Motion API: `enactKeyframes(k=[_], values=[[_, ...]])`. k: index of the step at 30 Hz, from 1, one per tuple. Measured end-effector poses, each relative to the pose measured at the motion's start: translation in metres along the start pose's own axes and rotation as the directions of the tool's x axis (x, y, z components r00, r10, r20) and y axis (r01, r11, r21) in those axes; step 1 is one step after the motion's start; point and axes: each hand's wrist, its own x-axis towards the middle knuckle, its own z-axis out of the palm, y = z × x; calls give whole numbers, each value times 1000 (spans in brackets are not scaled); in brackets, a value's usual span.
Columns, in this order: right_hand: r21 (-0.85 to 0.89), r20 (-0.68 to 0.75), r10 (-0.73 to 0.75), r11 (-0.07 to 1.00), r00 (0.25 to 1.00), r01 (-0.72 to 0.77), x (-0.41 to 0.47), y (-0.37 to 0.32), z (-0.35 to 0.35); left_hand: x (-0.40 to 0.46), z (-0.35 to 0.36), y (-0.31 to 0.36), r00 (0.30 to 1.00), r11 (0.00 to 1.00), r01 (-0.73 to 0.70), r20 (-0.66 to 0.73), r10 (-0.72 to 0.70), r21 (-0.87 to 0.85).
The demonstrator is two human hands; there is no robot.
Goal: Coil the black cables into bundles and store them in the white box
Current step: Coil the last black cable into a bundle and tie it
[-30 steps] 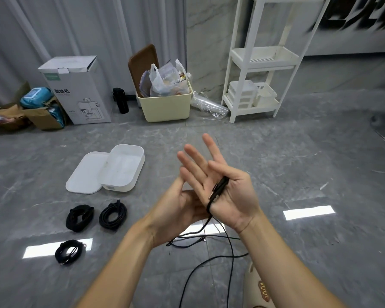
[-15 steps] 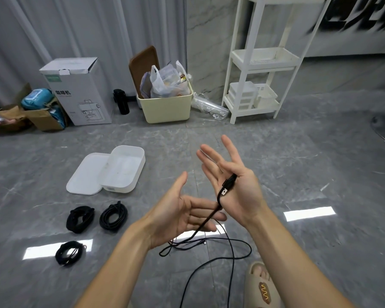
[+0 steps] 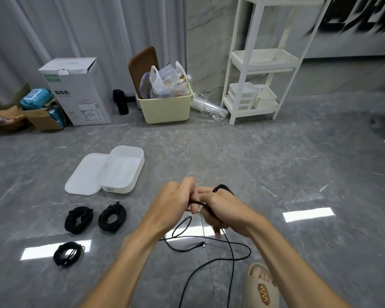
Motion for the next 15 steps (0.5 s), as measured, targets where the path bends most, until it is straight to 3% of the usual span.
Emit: enactKeyframes(k=[3,8,11,15], values=[[118,278,94,984,956,-131,-6,-6,-1,0,-3,4,999,992,-25,-31,21,-127],[239,656,22,942,754,-236,-6,-8,0,-1,-13,8,999,975,-7,47,18,-222],[341,763,-96,900,639,-271,-5,-8,3,-1,-17,10,992,925,5,120,44,-379],[503,782,-271,806,561,-312,-7,-6,7,-2,-12,9,976,832,68,209,58,-550]])
